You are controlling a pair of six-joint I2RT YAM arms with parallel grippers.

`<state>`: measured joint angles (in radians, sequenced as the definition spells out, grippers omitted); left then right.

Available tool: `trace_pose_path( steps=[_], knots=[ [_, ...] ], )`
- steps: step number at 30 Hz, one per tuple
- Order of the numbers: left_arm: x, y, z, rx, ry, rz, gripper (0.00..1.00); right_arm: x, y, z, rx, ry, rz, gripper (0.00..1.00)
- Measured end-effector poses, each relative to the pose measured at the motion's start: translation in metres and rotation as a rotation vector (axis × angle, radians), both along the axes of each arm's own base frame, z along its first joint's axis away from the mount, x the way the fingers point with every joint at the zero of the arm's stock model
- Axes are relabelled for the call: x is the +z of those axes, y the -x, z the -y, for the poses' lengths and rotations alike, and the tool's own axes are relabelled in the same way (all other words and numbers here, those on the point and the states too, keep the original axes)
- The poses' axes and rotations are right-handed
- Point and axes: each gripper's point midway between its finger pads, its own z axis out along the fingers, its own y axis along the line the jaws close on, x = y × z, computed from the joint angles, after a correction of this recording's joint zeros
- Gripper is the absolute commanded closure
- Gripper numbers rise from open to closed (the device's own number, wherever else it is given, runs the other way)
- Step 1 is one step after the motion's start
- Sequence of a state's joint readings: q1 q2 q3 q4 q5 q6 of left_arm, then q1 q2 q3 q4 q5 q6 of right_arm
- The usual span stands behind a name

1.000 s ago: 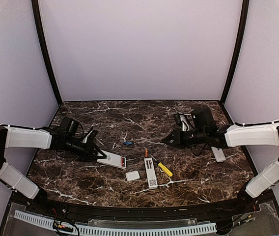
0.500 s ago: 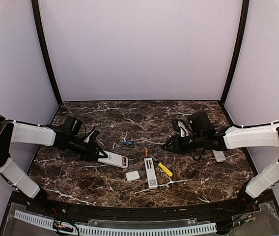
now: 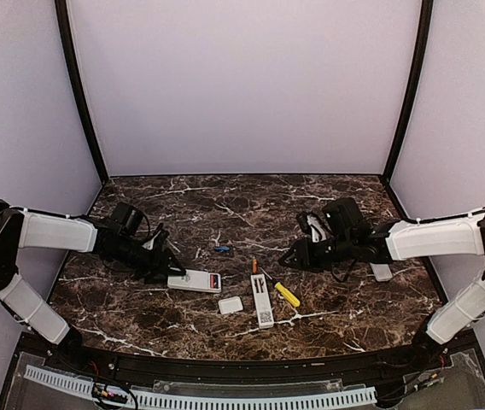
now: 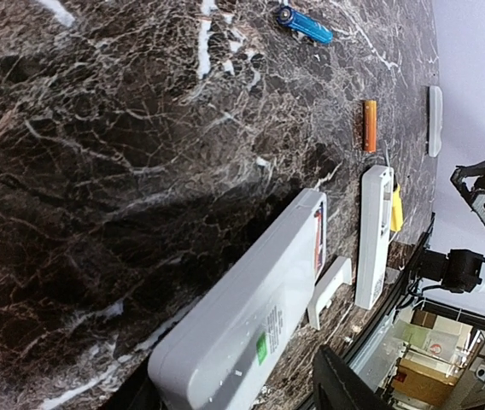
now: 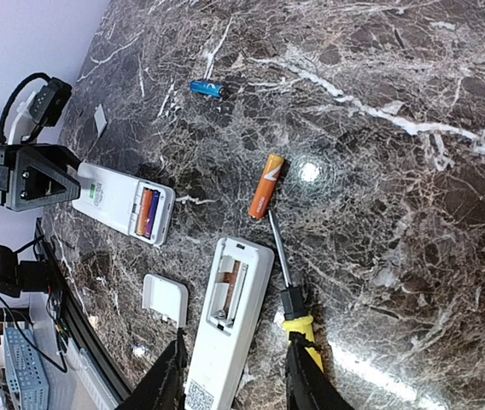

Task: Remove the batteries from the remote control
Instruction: Place the remote control without the battery cover at the center of the board, then pick up the screwdriver from the center of the board.

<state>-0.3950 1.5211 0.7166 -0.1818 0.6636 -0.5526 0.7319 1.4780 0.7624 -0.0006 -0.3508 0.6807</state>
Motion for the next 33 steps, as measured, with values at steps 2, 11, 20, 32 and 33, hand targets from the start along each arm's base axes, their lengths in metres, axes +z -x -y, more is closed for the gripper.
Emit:
trace_pose_path(
  steps=[2,11,20,32,33],
  knots=[
    [-0.002,-0.001,-0.003,0.008,-0.019,0.002,0.37,-0.002,0.002,0.000,0.001,0.010,-0.004,0.57],
    [0.002,-0.004,-0.020,0.060,-0.117,0.049,0.25,-0.021,0.021,-0.001,0.030,0.088,-0.045,0.54],
    [0.048,-0.019,-0.039,0.106,-0.208,0.197,0.11,-0.039,0.039,0.004,0.039,0.186,-0.076,0.55],
    [0.177,-0.082,-0.058,0.141,-0.214,0.597,0.08,-0.059,0.052,0.007,0.041,0.330,-0.094,0.57],
    [0.176,-0.083,-0.059,0.140,-0.223,0.601,0.08,-0.060,0.052,0.007,0.039,0.340,-0.092,0.57]
  ],
)
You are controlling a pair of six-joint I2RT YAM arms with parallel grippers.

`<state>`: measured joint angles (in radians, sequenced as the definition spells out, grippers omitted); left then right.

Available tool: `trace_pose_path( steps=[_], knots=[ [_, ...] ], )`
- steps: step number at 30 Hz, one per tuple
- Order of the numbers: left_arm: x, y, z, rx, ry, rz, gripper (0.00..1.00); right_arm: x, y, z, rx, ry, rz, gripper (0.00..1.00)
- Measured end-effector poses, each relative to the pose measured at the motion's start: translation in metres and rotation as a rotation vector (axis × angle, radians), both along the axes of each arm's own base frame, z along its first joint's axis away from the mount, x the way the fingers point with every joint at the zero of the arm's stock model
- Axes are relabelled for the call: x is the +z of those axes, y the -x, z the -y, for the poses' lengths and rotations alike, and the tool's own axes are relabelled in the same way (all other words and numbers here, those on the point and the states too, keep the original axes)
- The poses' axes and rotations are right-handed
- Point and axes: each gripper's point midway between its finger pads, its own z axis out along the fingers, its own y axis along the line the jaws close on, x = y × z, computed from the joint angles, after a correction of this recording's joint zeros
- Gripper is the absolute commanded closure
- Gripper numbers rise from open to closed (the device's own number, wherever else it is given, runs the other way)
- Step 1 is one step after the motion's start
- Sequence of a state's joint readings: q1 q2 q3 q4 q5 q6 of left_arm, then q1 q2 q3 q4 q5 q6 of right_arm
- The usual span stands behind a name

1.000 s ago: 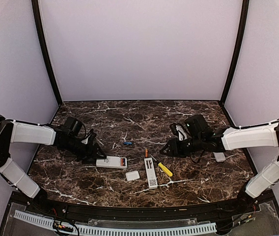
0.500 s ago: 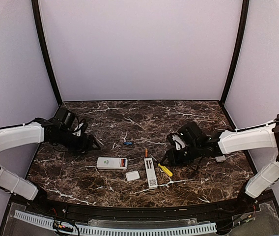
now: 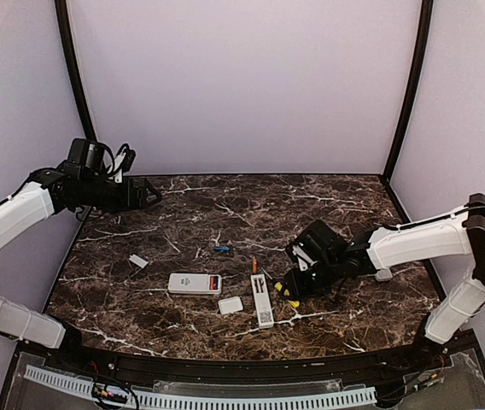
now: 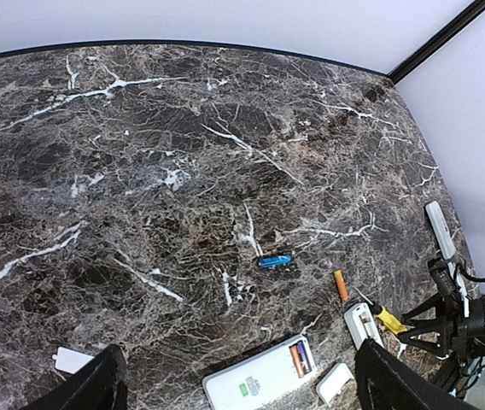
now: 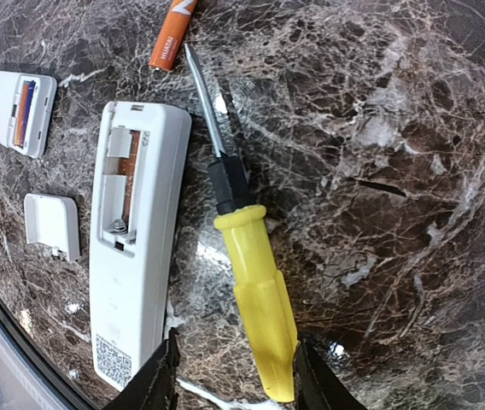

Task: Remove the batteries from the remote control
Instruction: Pick up the screwdriver from the center of the board.

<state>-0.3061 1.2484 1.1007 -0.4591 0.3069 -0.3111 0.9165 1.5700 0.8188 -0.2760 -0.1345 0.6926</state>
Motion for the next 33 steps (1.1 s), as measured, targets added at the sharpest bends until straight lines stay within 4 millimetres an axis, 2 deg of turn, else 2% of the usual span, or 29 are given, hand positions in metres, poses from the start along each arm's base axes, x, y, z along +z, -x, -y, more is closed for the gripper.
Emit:
trace_pose_path(
  steps=[6,15,33],
  knots=[
    [-0.003,-0.006,-0.004,-0.004,-0.038,0.026,0.08,-0.001,-0.002,0.000,-0.004,0.037,0.003,0.57],
    [-0.010,-0.004,-0.003,-0.015,-0.042,0.019,0.08,-0.009,-0.002,0.004,-0.009,0.083,-0.007,0.59],
    [-0.010,-0.003,0.001,-0.034,-0.018,0.022,0.09,-0.016,-0.005,0.003,-0.011,0.133,0.001,0.73]
  ],
)
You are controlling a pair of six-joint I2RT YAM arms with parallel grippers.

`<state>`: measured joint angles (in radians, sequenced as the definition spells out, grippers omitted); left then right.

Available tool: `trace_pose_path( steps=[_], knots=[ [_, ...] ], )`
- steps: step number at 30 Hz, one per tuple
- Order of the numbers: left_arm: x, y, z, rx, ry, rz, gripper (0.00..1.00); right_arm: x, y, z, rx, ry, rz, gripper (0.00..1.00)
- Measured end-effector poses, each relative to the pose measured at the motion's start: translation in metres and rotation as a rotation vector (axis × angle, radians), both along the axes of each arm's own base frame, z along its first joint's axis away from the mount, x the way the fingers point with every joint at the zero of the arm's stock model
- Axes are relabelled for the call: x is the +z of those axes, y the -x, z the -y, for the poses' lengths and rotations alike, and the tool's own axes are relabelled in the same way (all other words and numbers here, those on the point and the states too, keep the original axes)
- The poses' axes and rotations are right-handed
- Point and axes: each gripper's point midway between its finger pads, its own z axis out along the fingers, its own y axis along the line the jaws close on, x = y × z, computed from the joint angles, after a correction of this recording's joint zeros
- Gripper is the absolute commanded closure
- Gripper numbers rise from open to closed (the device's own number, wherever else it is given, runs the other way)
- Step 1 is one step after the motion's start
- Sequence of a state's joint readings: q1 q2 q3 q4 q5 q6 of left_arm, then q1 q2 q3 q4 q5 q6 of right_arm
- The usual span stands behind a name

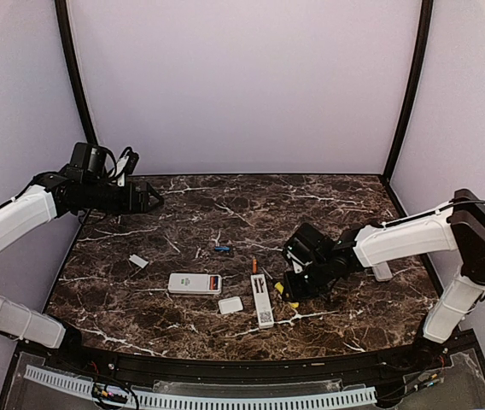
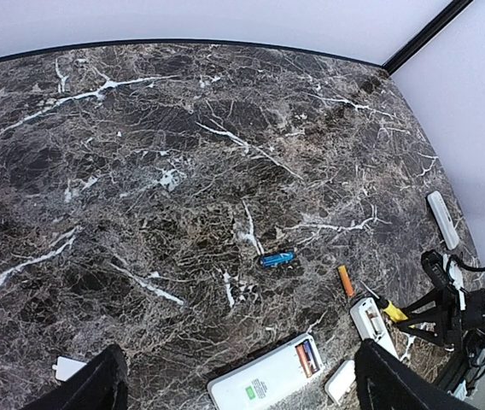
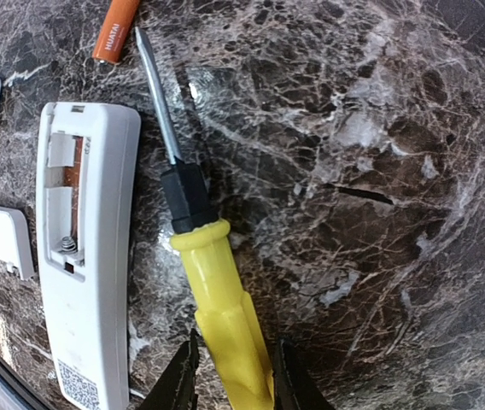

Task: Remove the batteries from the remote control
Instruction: Pick up the screwdriver from the center of the board, then pass from the right arm to the left

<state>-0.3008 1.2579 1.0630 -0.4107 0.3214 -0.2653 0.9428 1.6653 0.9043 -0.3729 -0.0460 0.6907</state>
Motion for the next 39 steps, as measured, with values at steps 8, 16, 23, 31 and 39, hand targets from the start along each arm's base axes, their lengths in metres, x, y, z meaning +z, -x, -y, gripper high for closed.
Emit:
trace_pose_path(
  steps=[8,16,23,31,39],
  knots=[
    [0.001,-0.001,0.001,-0.002,0.003,0.005,0.09,-0.003,-0.002,0.003,-0.011,0.029,0.003,0.84],
    [0.004,-0.001,0.003,-0.012,0.013,0.014,0.09,-0.001,-0.008,0.008,-0.064,0.051,0.030,1.00],
    [0.023,0.010,0.017,-0.113,0.078,0.067,0.10,0.032,-0.018,0.004,-0.069,-0.035,0.088,1.00],
    [0.056,0.040,0.059,-0.381,0.276,0.131,0.12,0.112,-0.029,-0.030,0.029,-0.373,0.164,1.00],
    [0.061,0.084,0.112,-0.614,0.377,0.095,0.12,0.177,0.005,-0.078,0.275,-0.661,0.147,1.00]
  ],
)
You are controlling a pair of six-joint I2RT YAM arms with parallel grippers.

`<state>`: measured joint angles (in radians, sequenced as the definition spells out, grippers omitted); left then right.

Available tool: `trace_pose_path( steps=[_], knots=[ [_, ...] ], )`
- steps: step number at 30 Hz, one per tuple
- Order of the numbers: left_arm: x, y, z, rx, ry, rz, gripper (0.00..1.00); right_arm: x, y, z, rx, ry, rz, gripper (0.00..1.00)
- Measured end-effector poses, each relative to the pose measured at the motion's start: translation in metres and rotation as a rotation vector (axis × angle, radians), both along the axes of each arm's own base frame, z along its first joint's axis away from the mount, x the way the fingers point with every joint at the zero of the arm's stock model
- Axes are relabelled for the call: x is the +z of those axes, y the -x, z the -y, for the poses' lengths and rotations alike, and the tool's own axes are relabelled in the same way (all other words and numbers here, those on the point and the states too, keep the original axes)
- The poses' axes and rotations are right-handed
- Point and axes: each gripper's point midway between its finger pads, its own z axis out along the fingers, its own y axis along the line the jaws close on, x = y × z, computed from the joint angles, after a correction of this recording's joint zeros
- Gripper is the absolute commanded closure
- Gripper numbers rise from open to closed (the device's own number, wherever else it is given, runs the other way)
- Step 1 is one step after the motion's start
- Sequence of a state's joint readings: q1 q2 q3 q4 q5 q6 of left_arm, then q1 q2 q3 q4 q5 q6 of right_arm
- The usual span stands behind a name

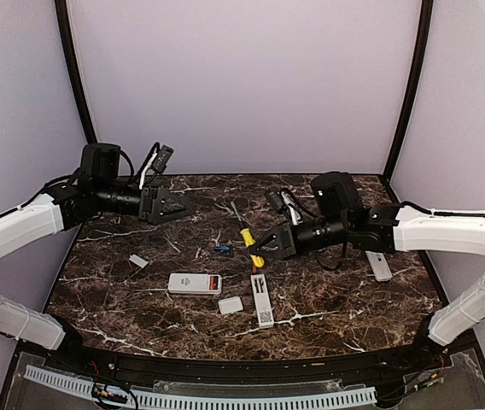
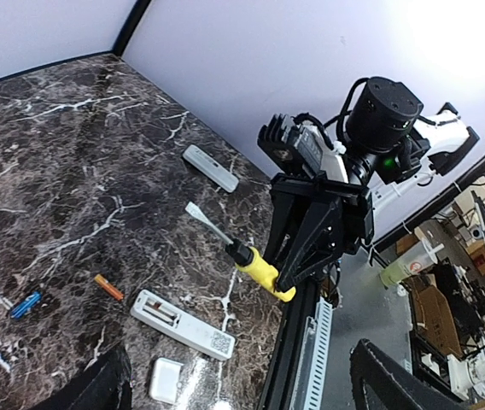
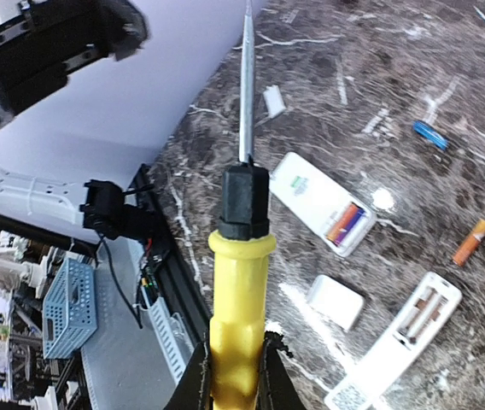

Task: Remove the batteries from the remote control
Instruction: Pass from the right arm to the left

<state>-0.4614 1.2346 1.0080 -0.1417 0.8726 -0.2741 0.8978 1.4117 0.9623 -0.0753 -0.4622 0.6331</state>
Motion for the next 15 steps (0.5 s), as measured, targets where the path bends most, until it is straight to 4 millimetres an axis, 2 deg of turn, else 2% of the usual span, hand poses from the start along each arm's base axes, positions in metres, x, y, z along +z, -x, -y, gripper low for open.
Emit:
trace_pose_path(
  steps=[3,7,10,15],
  knots=[
    [0.005,0.010,0.014,-0.054,0.035,-0.009,0.12,0.029,0.013,-0.017,0.085,-0.078,0.035,1.00],
    [0.008,0.013,0.023,-0.079,0.082,-0.035,0.15,0.053,0.025,-0.032,0.170,-0.143,0.066,1.00],
    [0.007,0.015,0.028,-0.090,0.104,-0.065,0.23,0.057,0.032,-0.039,0.213,-0.161,0.070,1.00],
    [0.018,0.022,0.035,-0.122,0.153,-0.086,0.46,0.050,0.038,-0.044,0.248,-0.155,0.059,1.00]
  ],
)
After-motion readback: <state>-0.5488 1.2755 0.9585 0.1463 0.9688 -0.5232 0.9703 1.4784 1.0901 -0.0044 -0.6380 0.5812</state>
